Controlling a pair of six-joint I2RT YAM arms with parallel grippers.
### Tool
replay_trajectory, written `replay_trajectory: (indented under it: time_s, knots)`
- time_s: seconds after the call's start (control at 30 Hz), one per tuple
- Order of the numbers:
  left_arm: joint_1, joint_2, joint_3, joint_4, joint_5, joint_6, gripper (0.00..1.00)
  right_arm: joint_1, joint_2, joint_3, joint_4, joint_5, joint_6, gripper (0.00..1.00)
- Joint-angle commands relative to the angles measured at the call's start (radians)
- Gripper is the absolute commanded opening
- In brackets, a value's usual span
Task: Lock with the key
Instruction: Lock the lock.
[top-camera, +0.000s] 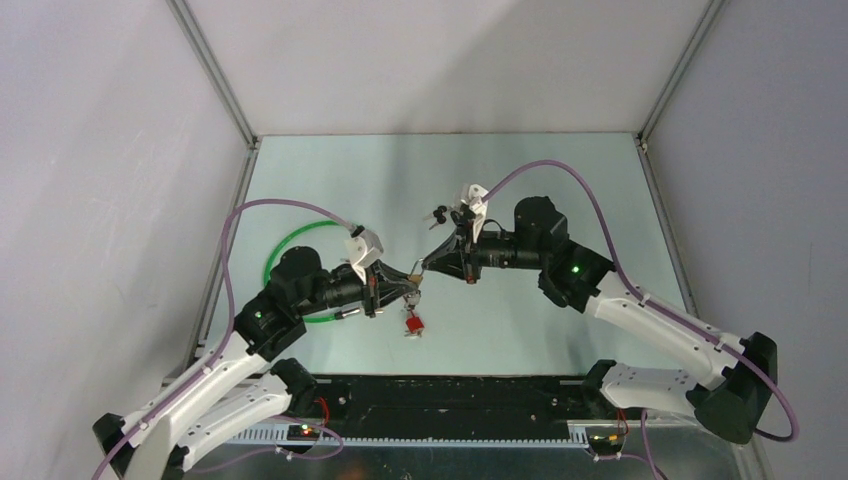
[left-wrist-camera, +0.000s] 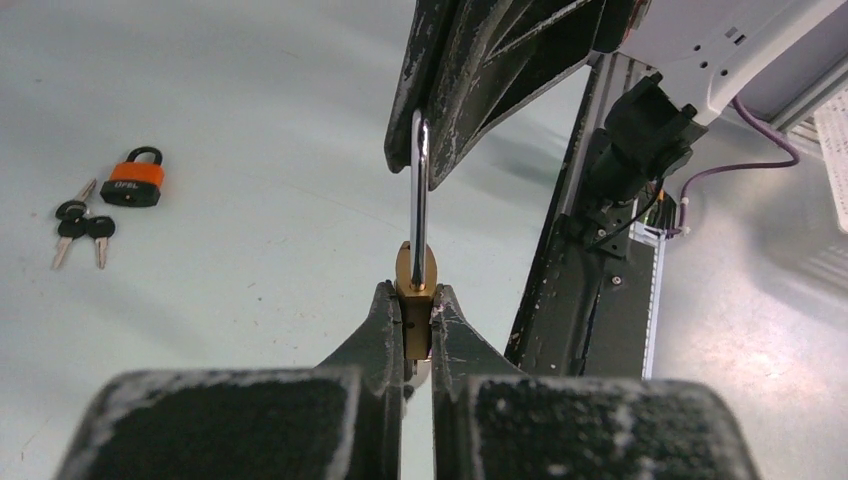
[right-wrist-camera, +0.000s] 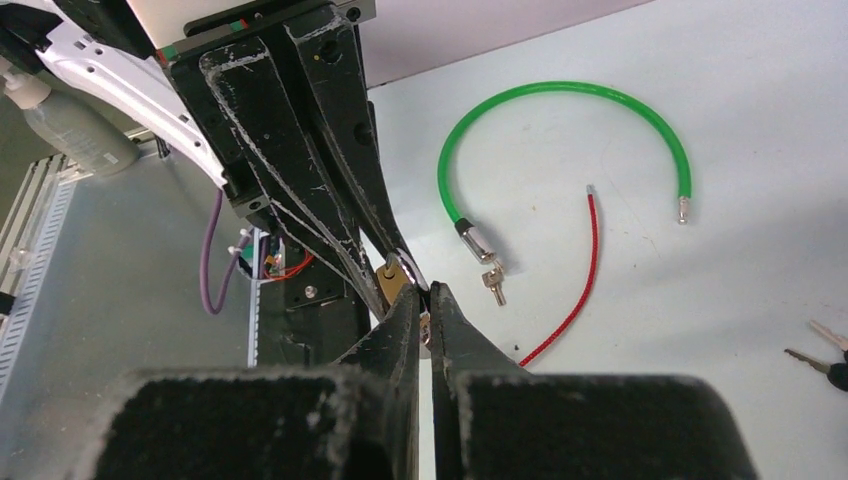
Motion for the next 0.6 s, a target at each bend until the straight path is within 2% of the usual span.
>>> replay_trajectory:
  time_s: [0.0, 0.1, 0.2, 0.33, 0.43, 0.57]
  knots:
    - [0.0, 0.017, 0.047, 0.234, 0.063, 0.038, 0.0, 0.011, -0.058, -0.023, 0.012, -0.072, 0.056, 0.05]
    - [-0.001, 0.035, 0.047, 0.223, 0.082, 0.034, 0.0, -0.049, -0.091, -0.024, 0.061, -0.136, 0.055, 0.21]
    - [0.0, 0.047, 0.05, 0.216, 0.102, 0.035, 0.0, -0.087, -0.128, -0.024, 0.043, -0.174, 0.004, 0.45]
    - [-0.002, 0.058, 0.056, 0.21, 0.133, 0.036, 0.0, -0.117, -0.158, -0.014, -0.017, -0.225, -0.078, 0.64]
    - [-0.002, 0.068, 0.06, 0.206, 0.162, 0.034, 0.0, -0.122, -0.153, 0.013, -0.052, -0.213, -0.107, 0.7]
    - [-0.003, 0.081, 0.064, 0.2, 0.195, 0.031, 0.0, -0.124, -0.114, 0.07, -0.124, -0.199, -0.127, 0.71]
